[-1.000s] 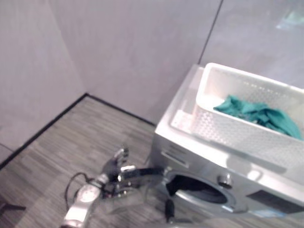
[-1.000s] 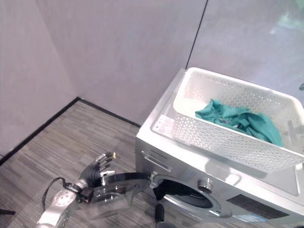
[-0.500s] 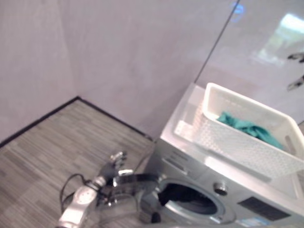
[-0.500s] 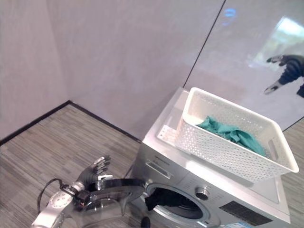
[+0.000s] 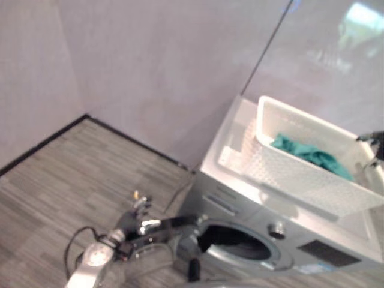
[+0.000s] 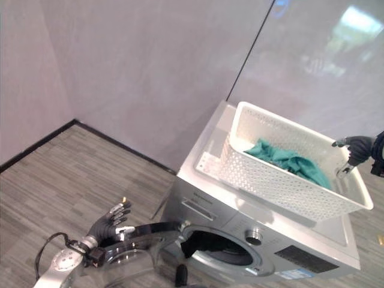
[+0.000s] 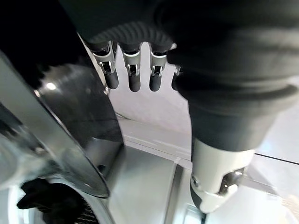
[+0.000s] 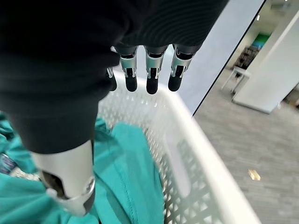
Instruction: Grab the laundry basket,head to the washer,open it,put in the laundry and shut it.
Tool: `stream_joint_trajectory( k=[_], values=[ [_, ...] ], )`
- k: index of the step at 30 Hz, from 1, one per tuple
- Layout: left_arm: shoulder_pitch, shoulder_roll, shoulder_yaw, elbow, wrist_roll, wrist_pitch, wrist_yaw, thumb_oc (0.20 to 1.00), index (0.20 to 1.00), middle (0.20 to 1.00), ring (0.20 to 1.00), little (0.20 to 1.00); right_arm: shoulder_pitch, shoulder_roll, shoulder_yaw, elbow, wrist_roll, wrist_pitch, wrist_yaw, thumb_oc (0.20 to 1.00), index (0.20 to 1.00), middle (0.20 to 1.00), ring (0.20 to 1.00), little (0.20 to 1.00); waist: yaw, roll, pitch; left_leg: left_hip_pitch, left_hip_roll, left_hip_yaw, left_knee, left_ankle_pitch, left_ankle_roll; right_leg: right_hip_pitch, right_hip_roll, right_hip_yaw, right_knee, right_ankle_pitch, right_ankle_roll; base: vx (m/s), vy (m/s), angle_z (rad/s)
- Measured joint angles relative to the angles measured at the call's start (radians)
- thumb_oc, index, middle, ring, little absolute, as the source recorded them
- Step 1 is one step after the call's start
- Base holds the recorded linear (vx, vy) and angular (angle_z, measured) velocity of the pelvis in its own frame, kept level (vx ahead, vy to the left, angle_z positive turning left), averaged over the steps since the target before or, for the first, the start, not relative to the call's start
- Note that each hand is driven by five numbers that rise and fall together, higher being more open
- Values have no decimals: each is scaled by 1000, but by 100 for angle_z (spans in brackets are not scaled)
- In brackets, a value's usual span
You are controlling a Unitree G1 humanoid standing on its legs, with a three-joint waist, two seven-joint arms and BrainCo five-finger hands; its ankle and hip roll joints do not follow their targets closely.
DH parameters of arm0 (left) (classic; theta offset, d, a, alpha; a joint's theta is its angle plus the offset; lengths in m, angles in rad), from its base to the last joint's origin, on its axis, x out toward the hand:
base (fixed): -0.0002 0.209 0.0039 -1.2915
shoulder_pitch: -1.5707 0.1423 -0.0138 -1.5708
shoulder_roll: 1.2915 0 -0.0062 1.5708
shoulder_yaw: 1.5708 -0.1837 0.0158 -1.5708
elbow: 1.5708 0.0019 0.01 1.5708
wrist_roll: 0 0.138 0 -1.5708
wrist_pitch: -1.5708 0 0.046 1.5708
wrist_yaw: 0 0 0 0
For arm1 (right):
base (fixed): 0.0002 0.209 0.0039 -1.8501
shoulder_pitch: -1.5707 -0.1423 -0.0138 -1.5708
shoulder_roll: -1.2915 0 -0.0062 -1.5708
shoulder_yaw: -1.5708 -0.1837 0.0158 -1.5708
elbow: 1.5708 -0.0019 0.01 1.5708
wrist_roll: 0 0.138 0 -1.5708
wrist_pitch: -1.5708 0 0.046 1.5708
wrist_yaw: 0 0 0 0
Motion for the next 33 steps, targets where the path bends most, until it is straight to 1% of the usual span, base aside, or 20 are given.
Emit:
stream_joint_trajectory(
  k=[2,5,7,9,10,11,12,15,17,21,25,27,28,31,33],
  values=[
    [0,-1,-1,0,5,3,1,1000,1000,1000,1000,1000,2,5,-3,52,-21,-2,3,1000,1000,1000,1000,1000,4,16,10,-11,7,-17,0,1,-1,-2,0,-18,0,-1,-1,30,-26,21],
    [3,-5,-2,0,5,9,1,1000,1000,1000,1000,1000,8,6,-32,114,-41,-5,1,1000,1000,1000,1000,1000,25,27,15,-15,11,-23,0,1,-1,-2,0,-25,-2,-2,-3,49,-49,12],
    [2,-8,-2,0,4,11,2,1000,1000,1000,1000,1000,19,9,-39,182,-66,-5,-1,1000,1000,1000,1000,1000,33,31,13,-21,15,-38,1,2,-2,-1,0,-47,-7,-2,-3,50,-69,20],
    [4,-14,-2,1,4,17,3,1000,1000,1000,1000,1000,30,11,-72,176,-78,-2,-2,1000,1000,1000,1000,1000,34,44,9,-29,19,-43,3,4,-4,-4,1,-52,-7,-3,-3,36,-50,15],
    [4,-18,-6,1,3,17,3,1000,1000,1000,1000,1000,30,11,-74,175,-78,-2,-5,1000,1000,1000,1000,1000,35,54,6,-32,22,-45,3,4,-4,-4,1,-55,-7,-3,-4,52,-33,6],
    [4,-18,-6,1,3,17,3,1000,1000,1000,1000,1000,30,11,-74,175,-78,-2,-5,1000,1000,1000,1000,1000,35,54,6,-32,22,-45,3,4,-4,-4,1,-55,-7,-3,-4,21,-33,8],
    [4,-28,-5,1,0,17,4,1000,1000,1000,1000,1000,32,13,-74,174,-78,-3,-7,1000,1000,1000,1000,1000,38,67,1,-34,23,-48,3,4,-4,-4,1,-63,-7,-4,-4,26,-42,10],
    [0,-39,-7,1,-16,18,6,1000,1000,1000,1000,1000,37,19,-74,172,-78,-2,-9,1000,1000,1000,1000,1000,38,88,-6,-44,22,-63,5,4,-4,-6,-2,-72,-7,-5,-5,26,-30,13],
    [0,-39,-5,1,-17,18,8,1000,1000,1000,1000,1000,37,24,-74,169,-77,-1,-10,1000,1000,1000,1000,1000,42,97,-6,-46,23,-65,6,4,-4,-7,-2,-73,-7,-5,-5,-19,-23,6],
    [-1,-38,-6,1,-26,18,9,1000,1000,1000,1000,1000,38,41,-74,159,-77,1,-11,1000,1000,1000,1000,1000,48,98,-5,-66,19,-66,10,4,-5,-25,-6,-73,-7,-4,-5,-16,-9,0],
    [3,-39,-17,1,-34,19,23,1000,1000,1000,1000,1000,42,54,-74,83,-77,6,-11,1000,1000,1000,1000,1000,49,101,-4,-85,18,-66,14,6,-9,-41,-6,-73,-1,-4,-6,-48,-18,0],
    [6,-38,-19,0,-35,18,24,1000,1000,1000,1000,1000,59,74,-74,45,-77,19,-12,1000,1000,1000,1000,1000,48,97,-1,-86,18,-64,15,6,-9,-43,-5,-72,-1,-4,-6,-16,-15,-2],
    [5,-38,-20,0,-35,18,24,1000,1000,1000,1000,1000,78,101,-74,13,-75,18,-10,1000,1000,1000,1000,1000,48,92,0,-91,17,-63,15,7,-9,-48,-5,-72,-1,-4,-6,-47,-41,-3],
    [4,-36,-18,-7,-35,18,24,1000,1000,1000,1000,1000,105,124,-79,-24,-75,21,-12,1000,1000,1000,1000,1000,49,84,5,-103,15,-64,18,7,-10,-58,-6,-72,0,-4,-6,-55,-27,0],
    [13,-36,-18,-20,-35,19,24,1000,1000,1000,1000,1000,118,144,-111,-32,-74,30,-19,1000,1000,1000,1000,1000,53,77,15,-108,17,-65,21,7,-11,-60,-5,-71,0,-4,-7,-98,-28,3]
  ],
)
